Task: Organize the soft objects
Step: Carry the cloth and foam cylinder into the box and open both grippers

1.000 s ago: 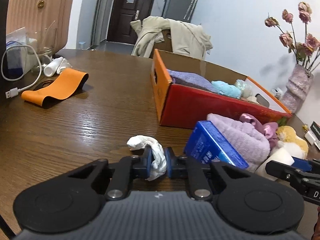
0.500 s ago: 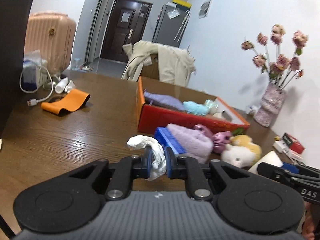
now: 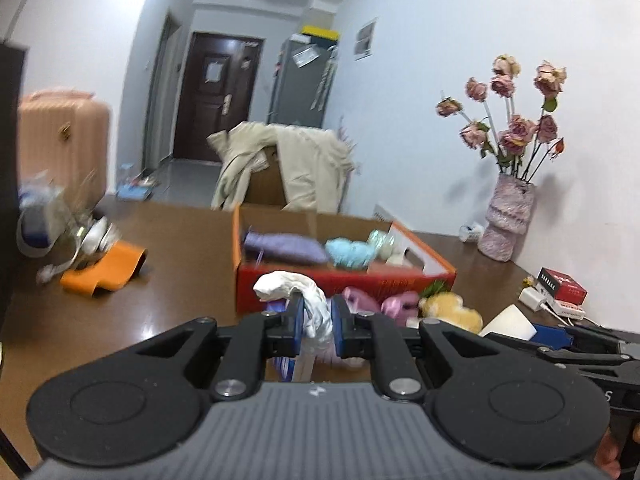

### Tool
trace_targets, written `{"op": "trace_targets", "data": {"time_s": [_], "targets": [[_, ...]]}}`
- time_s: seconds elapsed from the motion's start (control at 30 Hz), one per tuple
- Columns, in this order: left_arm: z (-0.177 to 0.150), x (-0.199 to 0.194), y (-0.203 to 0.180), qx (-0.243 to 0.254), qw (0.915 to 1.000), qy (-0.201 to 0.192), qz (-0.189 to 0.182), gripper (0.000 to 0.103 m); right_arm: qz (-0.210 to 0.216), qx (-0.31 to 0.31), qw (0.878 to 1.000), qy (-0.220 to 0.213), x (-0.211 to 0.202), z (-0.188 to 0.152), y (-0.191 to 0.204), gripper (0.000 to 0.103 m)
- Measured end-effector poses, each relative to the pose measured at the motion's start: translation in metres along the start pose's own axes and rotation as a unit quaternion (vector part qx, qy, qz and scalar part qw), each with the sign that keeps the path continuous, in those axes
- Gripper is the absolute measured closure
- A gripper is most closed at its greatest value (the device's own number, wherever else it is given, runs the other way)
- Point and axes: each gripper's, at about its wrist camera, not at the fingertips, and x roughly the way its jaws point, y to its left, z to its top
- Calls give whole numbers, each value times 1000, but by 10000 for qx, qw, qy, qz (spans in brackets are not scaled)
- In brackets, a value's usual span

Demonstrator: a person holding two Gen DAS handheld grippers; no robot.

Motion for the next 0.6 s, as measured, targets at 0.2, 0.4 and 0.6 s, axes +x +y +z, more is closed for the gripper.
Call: {"op": "trace_targets", "data": {"time_s": [0.2, 0.4, 0.6], "targets": [[48, 74, 12, 218, 9995, 47, -224, 88, 282, -272, 9991, -146, 53, 50, -9, 50], [77, 176, 45, 243, 9976, 590, -275, 88, 546, -484, 9969, 306, 154, 83, -15, 50], [90, 259, 78, 24, 9925, 1163, -373, 87, 354, -691, 9919, 1008, 254, 86, -9, 50]]}}
